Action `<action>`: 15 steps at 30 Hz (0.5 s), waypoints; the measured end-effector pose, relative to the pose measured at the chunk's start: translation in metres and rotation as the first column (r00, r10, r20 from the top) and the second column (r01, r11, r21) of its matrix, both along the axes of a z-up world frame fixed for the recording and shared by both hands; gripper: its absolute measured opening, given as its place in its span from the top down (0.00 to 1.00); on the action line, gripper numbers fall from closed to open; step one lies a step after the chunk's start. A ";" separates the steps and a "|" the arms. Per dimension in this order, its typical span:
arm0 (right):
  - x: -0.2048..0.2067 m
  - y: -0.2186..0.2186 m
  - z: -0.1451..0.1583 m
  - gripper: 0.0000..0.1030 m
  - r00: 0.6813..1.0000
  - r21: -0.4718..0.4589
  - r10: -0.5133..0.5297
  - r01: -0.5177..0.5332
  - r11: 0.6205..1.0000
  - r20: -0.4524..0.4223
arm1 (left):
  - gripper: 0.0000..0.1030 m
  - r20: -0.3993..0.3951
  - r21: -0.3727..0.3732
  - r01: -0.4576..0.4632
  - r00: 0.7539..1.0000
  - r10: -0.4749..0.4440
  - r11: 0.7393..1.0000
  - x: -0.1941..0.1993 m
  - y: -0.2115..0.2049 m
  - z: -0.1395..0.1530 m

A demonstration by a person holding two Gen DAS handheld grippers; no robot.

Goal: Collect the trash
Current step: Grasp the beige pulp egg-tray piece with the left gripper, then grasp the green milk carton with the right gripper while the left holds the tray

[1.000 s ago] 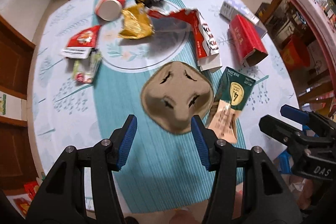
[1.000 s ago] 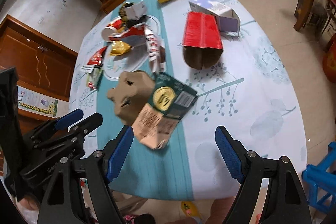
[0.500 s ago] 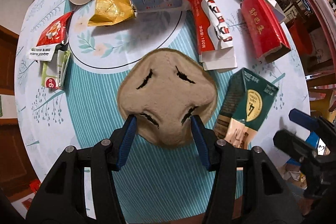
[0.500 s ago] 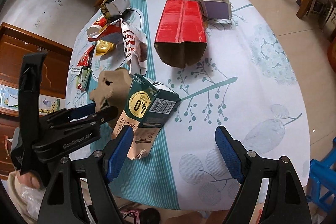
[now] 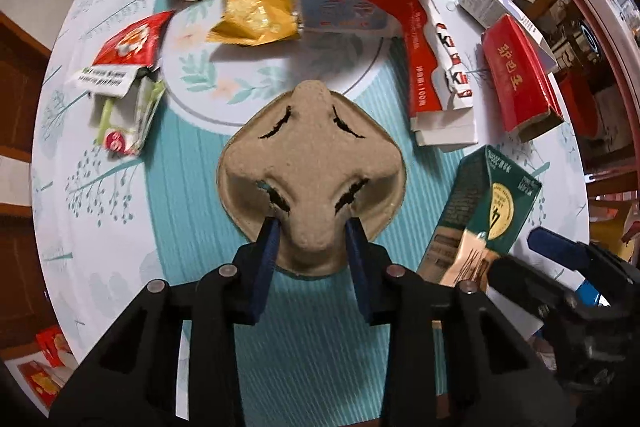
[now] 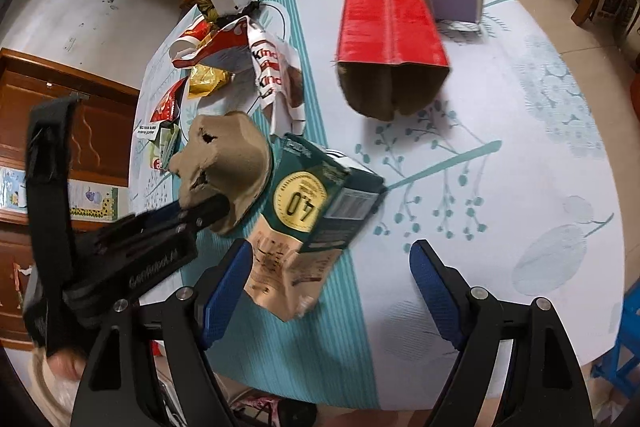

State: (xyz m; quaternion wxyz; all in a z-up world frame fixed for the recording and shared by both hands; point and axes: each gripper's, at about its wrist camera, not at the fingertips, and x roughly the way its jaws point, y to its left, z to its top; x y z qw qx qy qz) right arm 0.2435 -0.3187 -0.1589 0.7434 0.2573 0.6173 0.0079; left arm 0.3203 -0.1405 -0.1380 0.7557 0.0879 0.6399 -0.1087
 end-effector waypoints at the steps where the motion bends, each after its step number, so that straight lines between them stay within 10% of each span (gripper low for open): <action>1: 0.003 0.004 -0.001 0.20 1.000 -0.006 -0.006 0.006 1.000 -0.006 | 0.70 0.003 -0.004 -0.009 1.000 0.009 1.000 -0.003 0.006 0.001; 9: 0.023 0.041 -0.014 0.21 0.999 -0.098 -0.014 0.009 0.995 -0.043 | 0.70 -0.024 -0.071 -0.092 0.996 0.090 0.993 -0.023 0.046 0.003; 15: 0.028 0.059 -0.016 0.50 0.998 -0.138 0.059 -0.058 0.989 0.008 | 0.70 -0.048 -0.095 -0.105 0.994 0.101 0.990 -0.038 0.062 -0.004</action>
